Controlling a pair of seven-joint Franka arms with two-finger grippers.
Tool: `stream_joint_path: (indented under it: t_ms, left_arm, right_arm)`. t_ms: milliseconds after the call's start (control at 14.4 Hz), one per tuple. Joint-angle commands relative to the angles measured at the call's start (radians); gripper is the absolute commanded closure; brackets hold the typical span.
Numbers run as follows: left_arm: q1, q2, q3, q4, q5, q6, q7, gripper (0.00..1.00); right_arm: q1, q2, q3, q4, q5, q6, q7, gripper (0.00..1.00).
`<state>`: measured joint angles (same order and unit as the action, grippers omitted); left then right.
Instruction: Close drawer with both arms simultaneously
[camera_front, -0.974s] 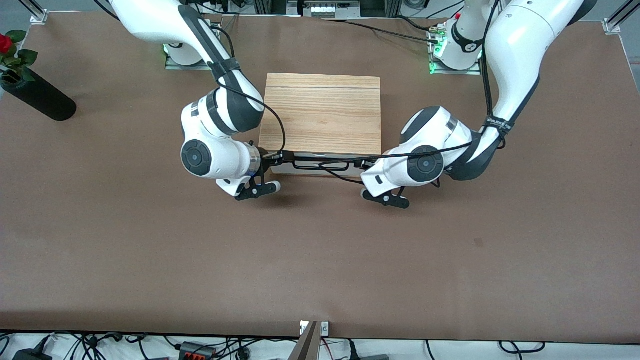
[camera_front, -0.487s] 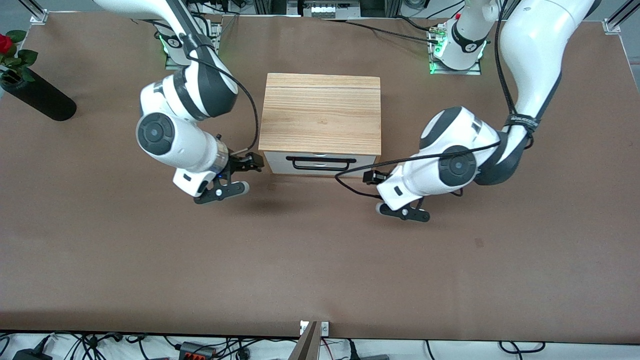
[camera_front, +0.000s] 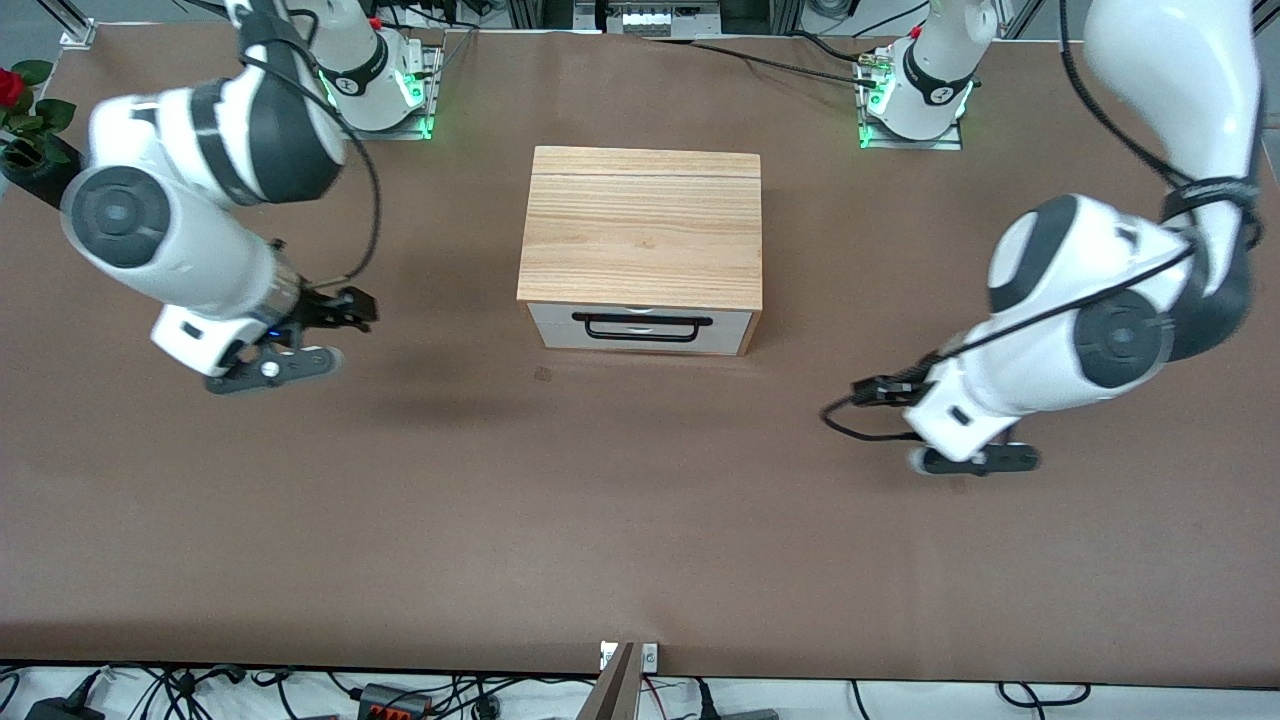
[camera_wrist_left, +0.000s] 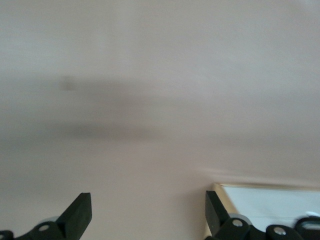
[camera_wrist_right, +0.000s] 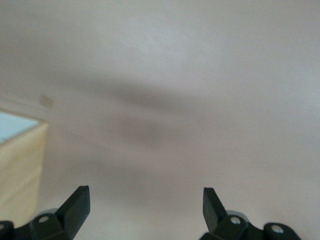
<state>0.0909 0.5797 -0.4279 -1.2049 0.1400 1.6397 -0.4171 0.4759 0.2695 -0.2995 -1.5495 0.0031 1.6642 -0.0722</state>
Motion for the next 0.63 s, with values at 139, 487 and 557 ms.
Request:
stream_joint_path:
  t_ms: [139,487,557]
  left_arm:
    - [-0.011,-0.144,0.054,-0.002,-0.029,-0.170,0.096,0.00]
    - [-0.014,-0.221,0.124,0.028,-0.050,-0.305,0.161,0.00]
    - [-0.013,-0.233,0.155,0.030,-0.062,-0.302,0.165,0.00]
  right_arm:
    - [-0.041,-0.027,-0.070,0.152,-0.011,-0.248,-0.164,0.00]
    - [-0.379,-0.163,0.241,0.005,-0.015,-0.266,-0.140,0.00]
    - [-0.410,-0.220,0.279,-0.086,-0.015,-0.185,-0.092,0.00]
